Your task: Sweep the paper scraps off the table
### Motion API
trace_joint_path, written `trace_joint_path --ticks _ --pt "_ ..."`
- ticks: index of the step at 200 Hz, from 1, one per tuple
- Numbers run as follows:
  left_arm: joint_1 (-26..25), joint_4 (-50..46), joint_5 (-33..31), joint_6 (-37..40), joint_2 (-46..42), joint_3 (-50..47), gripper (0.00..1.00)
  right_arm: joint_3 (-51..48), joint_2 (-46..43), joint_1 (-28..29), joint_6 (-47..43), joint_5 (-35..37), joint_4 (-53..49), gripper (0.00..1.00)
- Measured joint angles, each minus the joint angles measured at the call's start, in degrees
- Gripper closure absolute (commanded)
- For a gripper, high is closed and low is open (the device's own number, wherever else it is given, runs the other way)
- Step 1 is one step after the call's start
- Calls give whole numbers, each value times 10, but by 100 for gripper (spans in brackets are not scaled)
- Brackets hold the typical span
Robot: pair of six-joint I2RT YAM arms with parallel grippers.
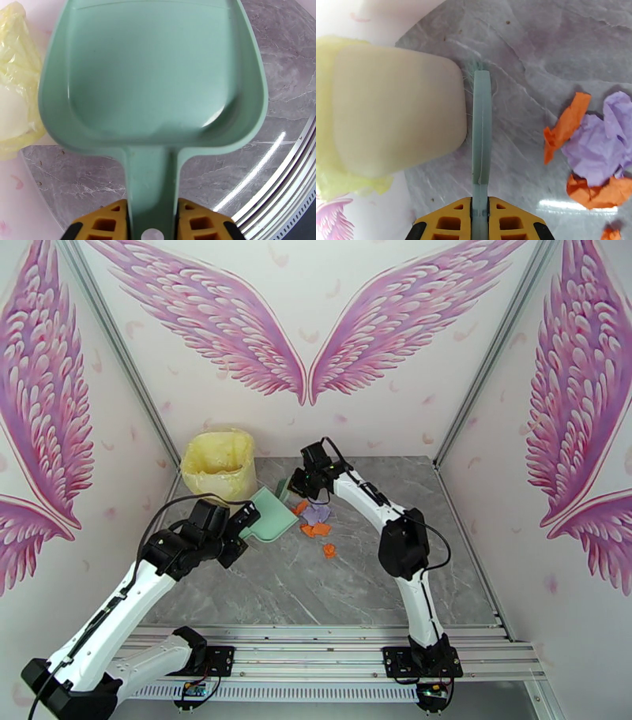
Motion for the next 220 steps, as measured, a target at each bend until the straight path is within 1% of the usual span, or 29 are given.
trace_joint_path --ticks 14,37,68,99,123,161,186,220 --pt "-7 2 -2 -3 -2 -11 100 -5 17 -4 16 -1 3 100" --pt "-20 5 -8 -5 -4 -28 100 -36 13 -12 33 -3 22 100" --pt "-34 12 -19 -6 4 -30 100 -127 -21 -34 45 -21 68 100" --pt "-50 13 -30 -6 38 -30 100 -254 -99 -67 46 -41 116 100" --pt "-58 14 -37 -6 53 -30 100 -349 -170 -89 40 -47 133 100" --pt "-61 24 -41 -7 67 -31 100 -491 -285 -105 22 -53 144 100" --pt "-64 27 -41 -8 83 -34 100 -528 -346 -112 9 -55 131 100" --pt "-72 27 -42 -8 93 -34 100 -519 -421 -116 -14 -53 98 100"
